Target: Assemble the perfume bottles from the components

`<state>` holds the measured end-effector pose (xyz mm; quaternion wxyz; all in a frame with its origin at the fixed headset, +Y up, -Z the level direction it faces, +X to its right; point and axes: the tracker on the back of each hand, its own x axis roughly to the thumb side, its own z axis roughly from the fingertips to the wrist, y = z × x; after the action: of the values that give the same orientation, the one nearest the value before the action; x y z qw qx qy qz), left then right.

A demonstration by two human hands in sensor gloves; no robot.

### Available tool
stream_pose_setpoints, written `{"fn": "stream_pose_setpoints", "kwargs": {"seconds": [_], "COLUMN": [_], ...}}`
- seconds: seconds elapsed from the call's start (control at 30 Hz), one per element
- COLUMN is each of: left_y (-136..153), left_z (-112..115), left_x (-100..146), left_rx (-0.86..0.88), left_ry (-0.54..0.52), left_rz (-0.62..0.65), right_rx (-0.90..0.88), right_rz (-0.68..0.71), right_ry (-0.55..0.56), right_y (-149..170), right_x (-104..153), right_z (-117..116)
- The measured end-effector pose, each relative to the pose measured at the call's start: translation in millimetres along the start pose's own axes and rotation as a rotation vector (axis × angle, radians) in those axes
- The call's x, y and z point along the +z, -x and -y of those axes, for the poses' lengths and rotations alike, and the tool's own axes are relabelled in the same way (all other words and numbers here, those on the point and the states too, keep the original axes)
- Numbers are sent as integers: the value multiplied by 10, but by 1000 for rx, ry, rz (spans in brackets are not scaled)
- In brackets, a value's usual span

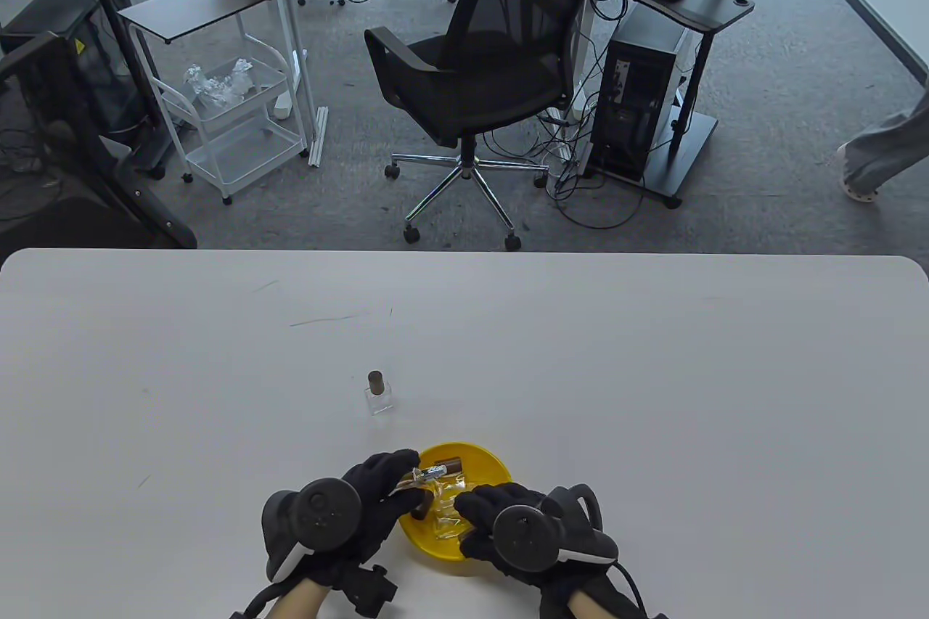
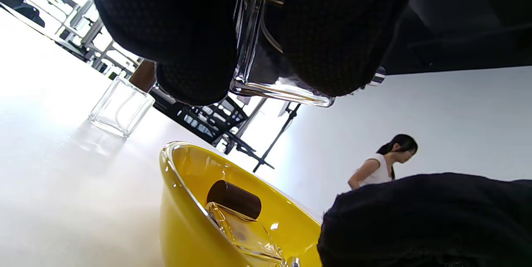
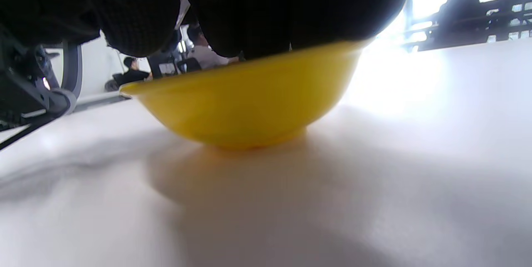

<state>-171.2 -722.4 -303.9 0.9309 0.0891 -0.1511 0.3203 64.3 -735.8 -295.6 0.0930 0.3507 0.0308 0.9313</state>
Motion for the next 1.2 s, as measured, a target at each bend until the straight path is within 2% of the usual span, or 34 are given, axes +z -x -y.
{"fn": "stream_pose_setpoints", "kwargs": {"seconds": [0.4, 0.73, 1.2], "left_y": [-12, -32, -79], "left_z": [-16, -15, 8], "left_x": [2, 7, 28], "left_rx": [-23, -55, -82], "left_ry": [-8, -8, 2], "left_rz": [20, 38, 54], "right_rx": [141, 101, -13], "right_rz": [4, 3, 12], "right_ry": [-123, -181, -189], "right_y": [-150, -133, -82], "right_x": [-73, -166, -177], "right_z": [-94, -112, -79]}}
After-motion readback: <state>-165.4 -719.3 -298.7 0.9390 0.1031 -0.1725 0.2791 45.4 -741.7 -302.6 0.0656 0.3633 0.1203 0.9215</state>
